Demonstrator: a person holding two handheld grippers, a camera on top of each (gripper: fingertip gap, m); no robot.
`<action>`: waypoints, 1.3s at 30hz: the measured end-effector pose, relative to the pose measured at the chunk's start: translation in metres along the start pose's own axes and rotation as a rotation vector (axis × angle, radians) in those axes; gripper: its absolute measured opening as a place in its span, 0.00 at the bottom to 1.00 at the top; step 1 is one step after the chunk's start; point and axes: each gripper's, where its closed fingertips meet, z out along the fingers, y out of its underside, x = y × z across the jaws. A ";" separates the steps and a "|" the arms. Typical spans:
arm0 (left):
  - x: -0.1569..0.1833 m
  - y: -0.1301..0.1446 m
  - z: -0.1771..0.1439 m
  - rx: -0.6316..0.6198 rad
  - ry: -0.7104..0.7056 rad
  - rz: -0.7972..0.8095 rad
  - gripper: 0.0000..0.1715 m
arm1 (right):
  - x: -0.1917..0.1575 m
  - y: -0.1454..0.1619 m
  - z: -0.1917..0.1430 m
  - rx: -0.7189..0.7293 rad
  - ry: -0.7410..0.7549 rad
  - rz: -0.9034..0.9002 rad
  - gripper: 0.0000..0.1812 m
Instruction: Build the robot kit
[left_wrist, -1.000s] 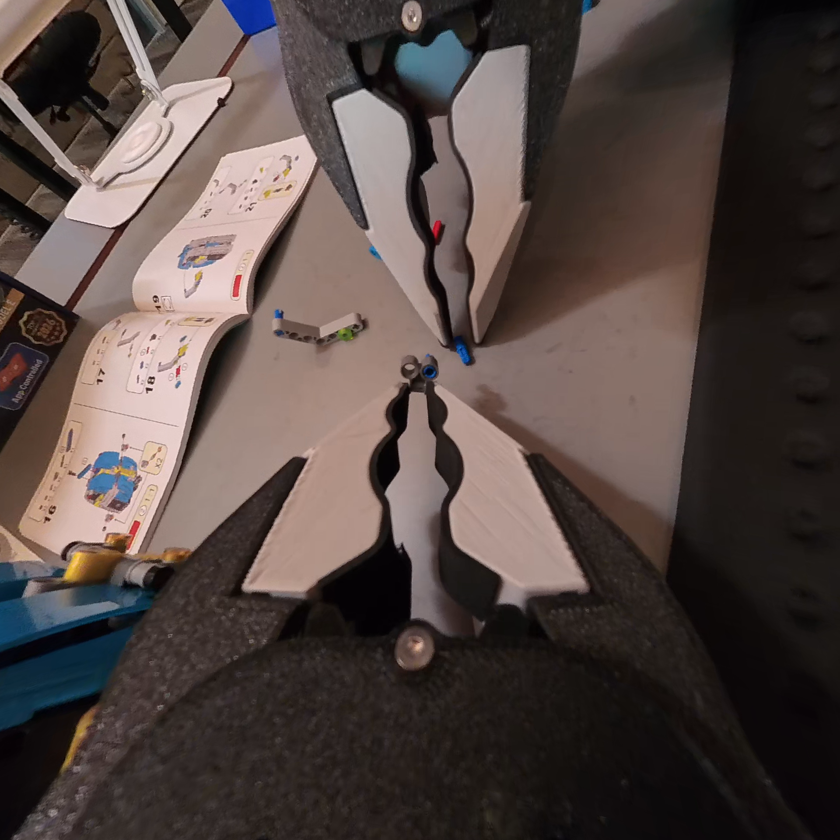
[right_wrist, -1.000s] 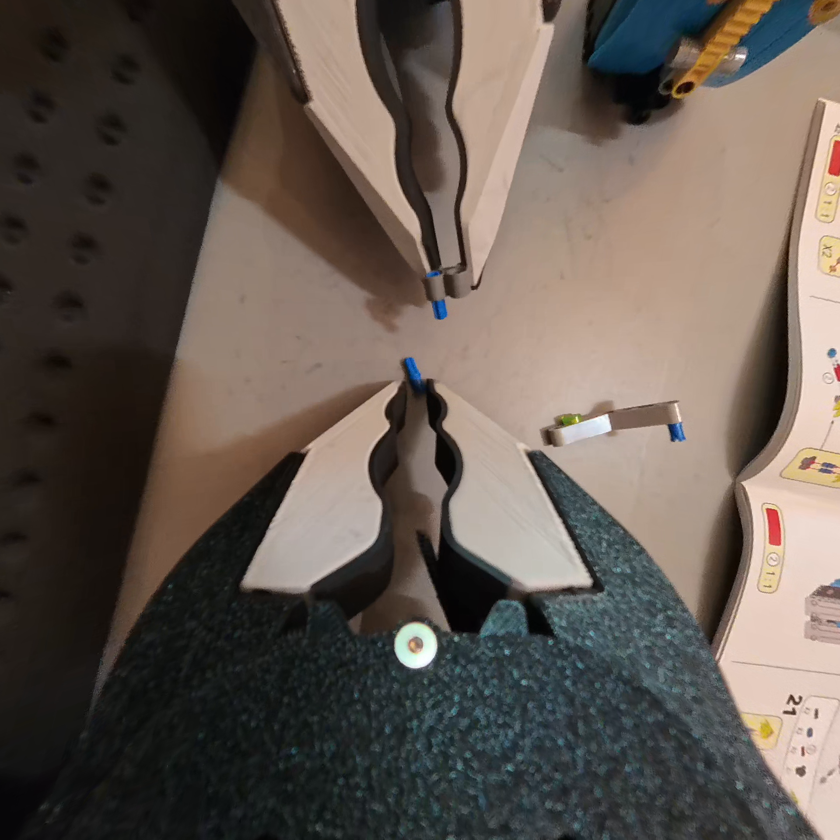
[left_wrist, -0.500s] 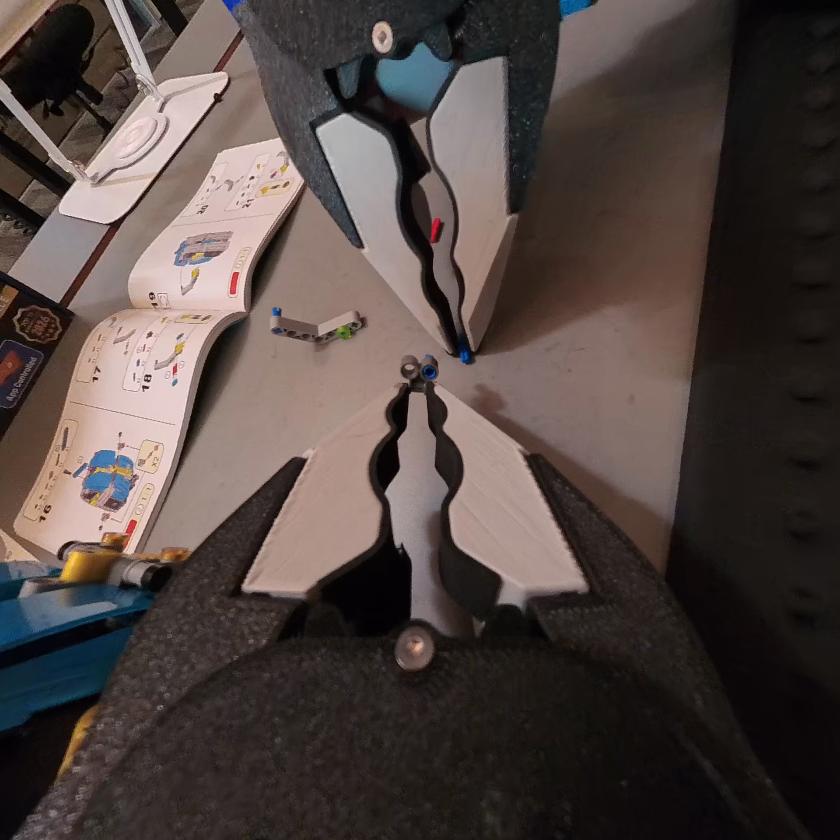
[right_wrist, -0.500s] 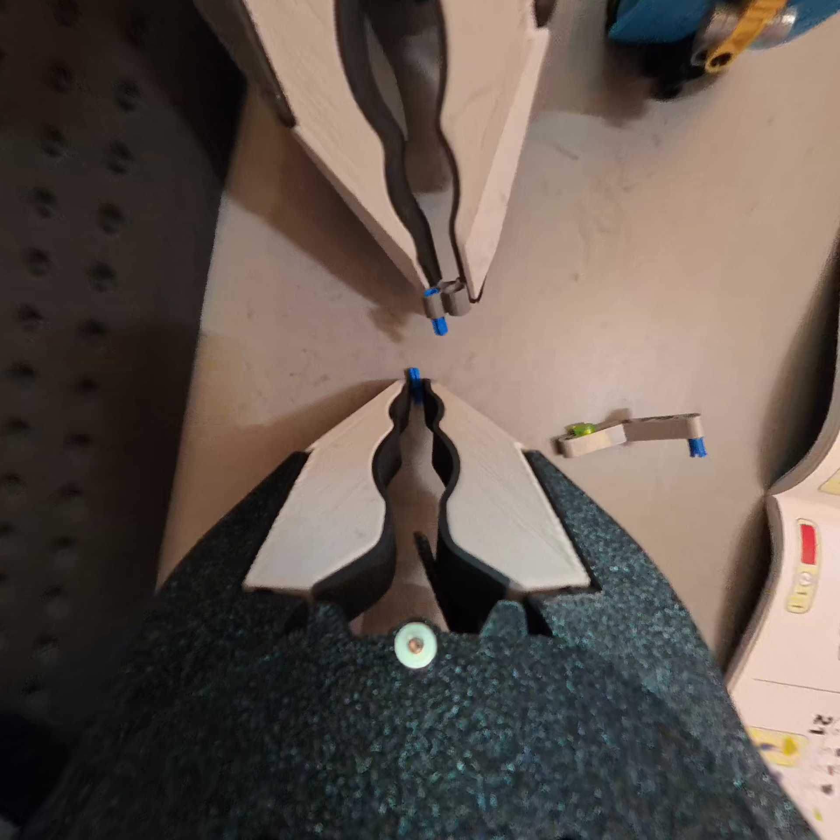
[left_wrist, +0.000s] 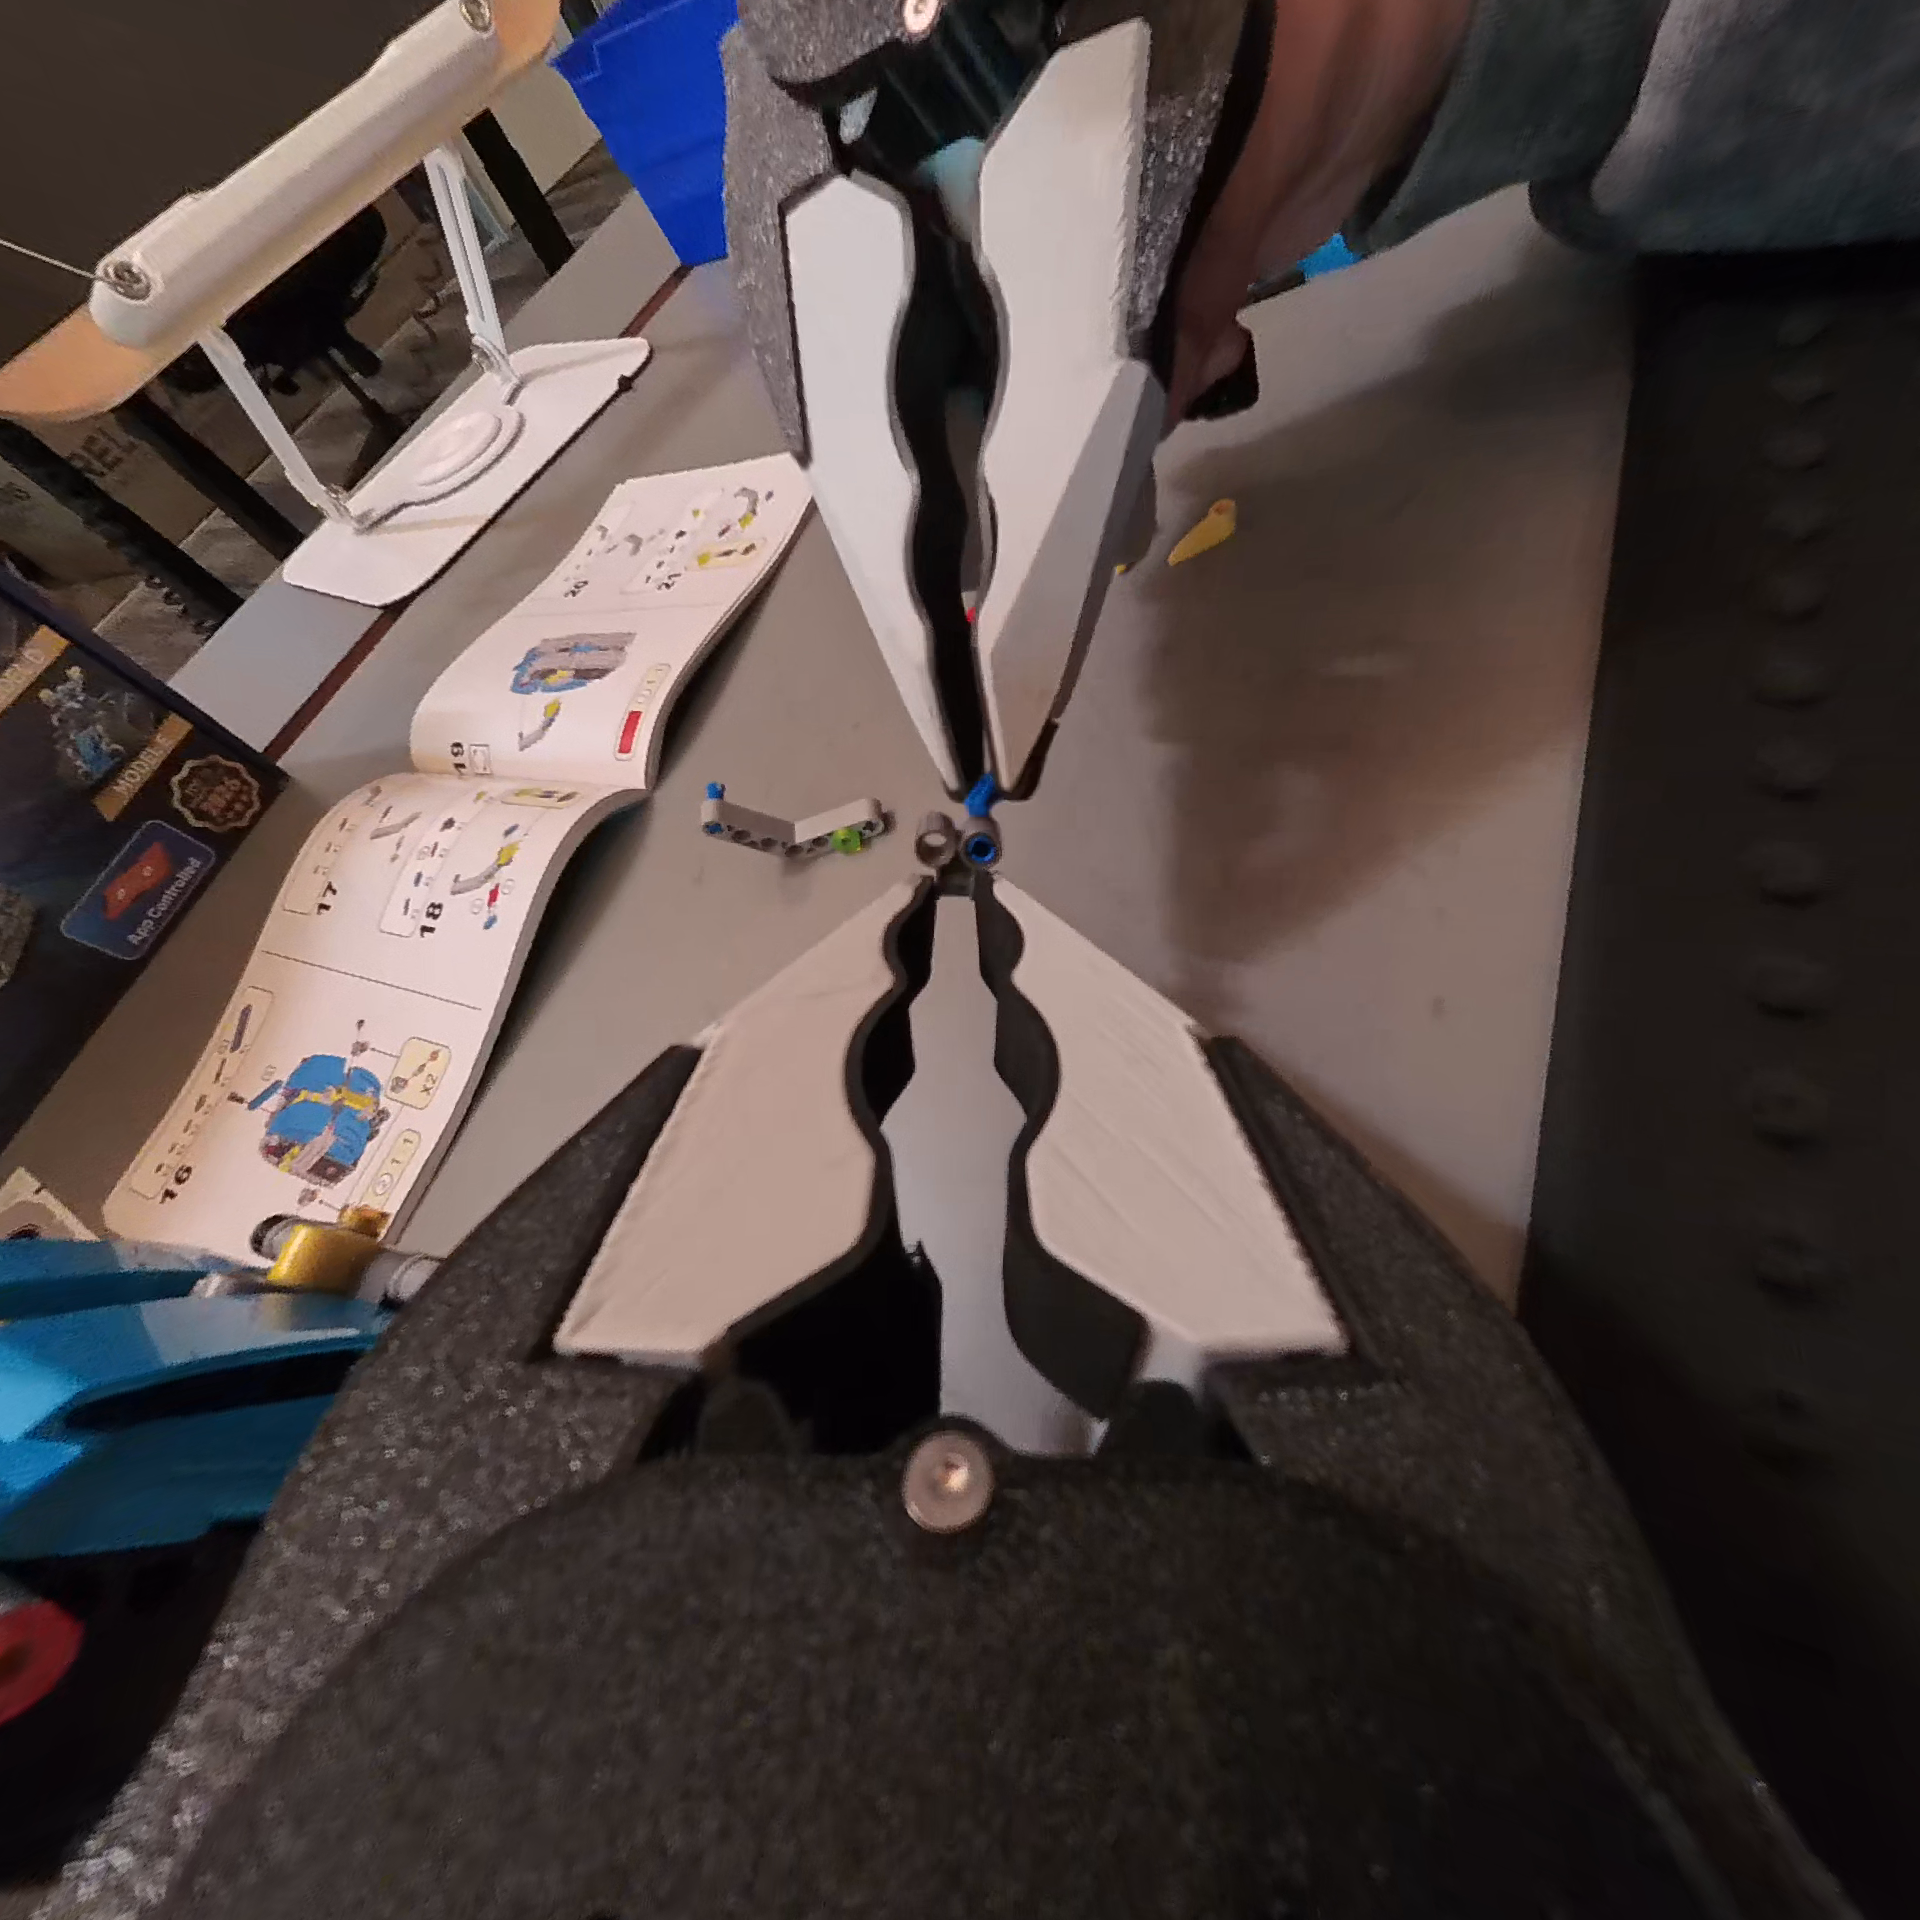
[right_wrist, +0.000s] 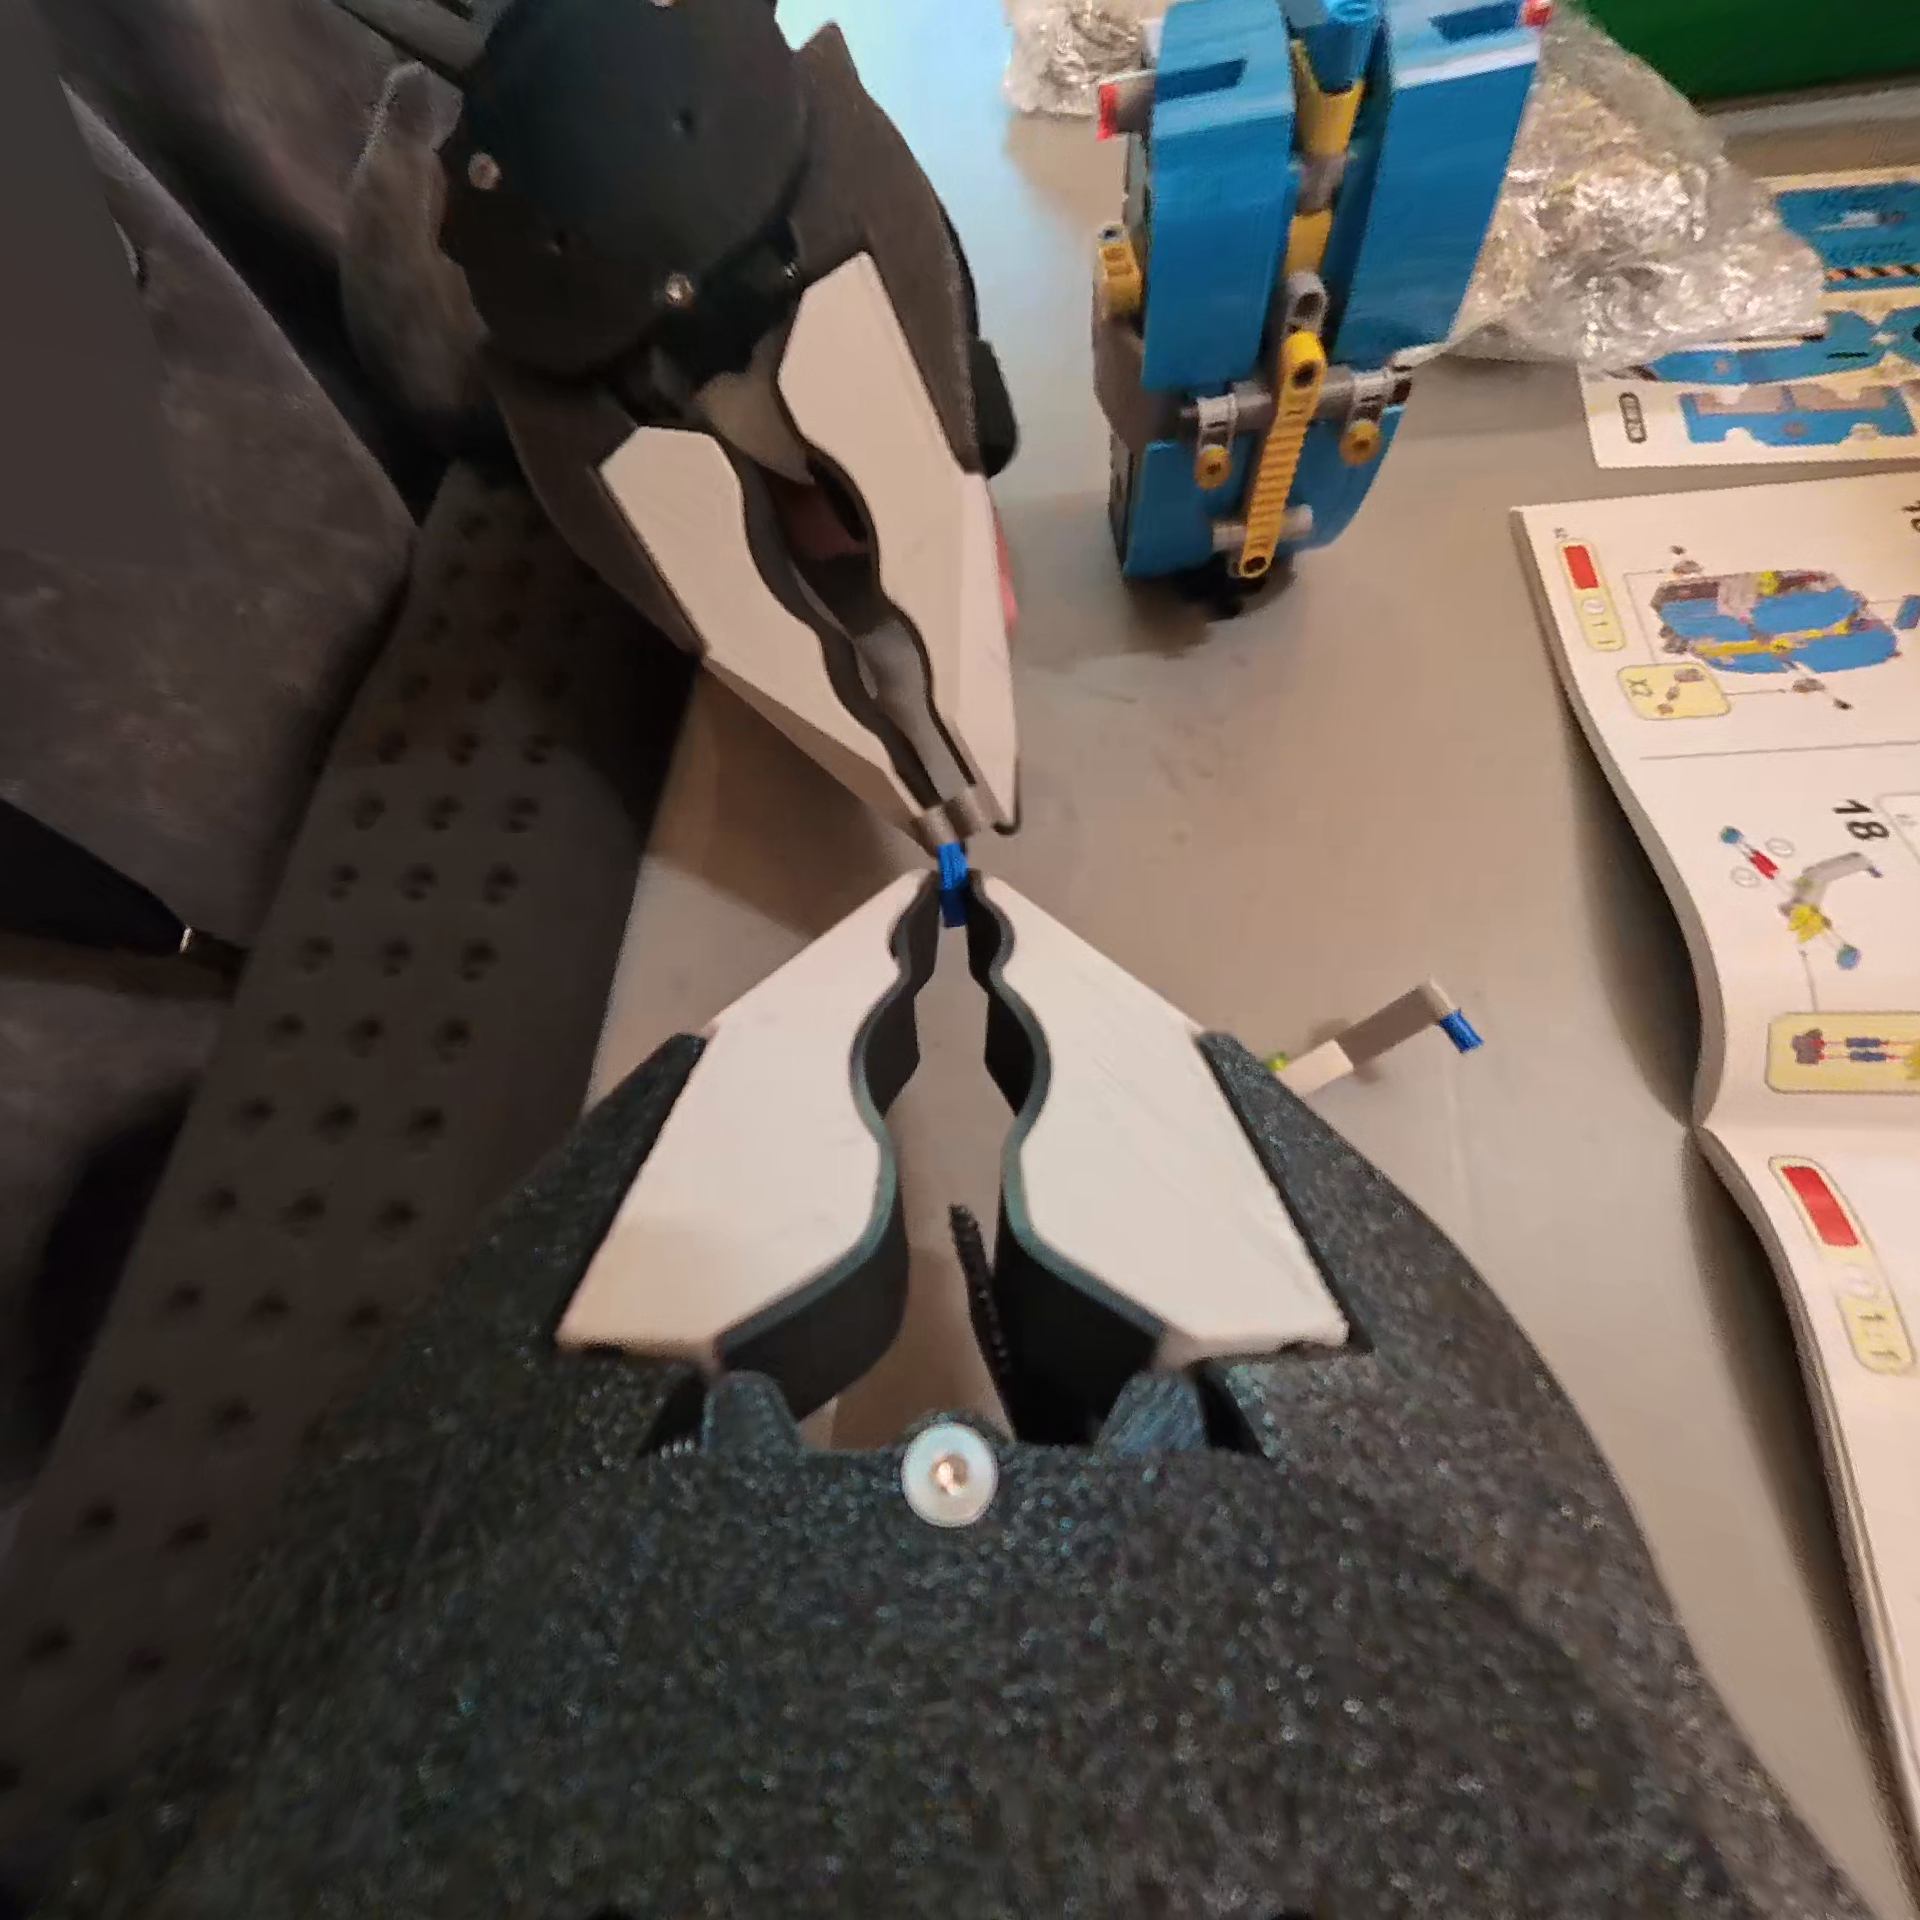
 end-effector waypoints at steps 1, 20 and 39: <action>0.000 0.001 0.001 -0.002 -0.001 0.001 0.04 | -0.002 -0.001 0.002 0.003 -0.009 -0.003 0.02; -0.009 0.008 0.002 -0.039 -0.048 -0.006 0.04 | 0.012 0.001 0.009 -0.082 0.189 -0.151 0.02; -0.007 0.002 0.000 -0.019 -0.063 0.042 0.04 | 0.015 0.007 0.010 -0.138 0.260 -0.230 0.02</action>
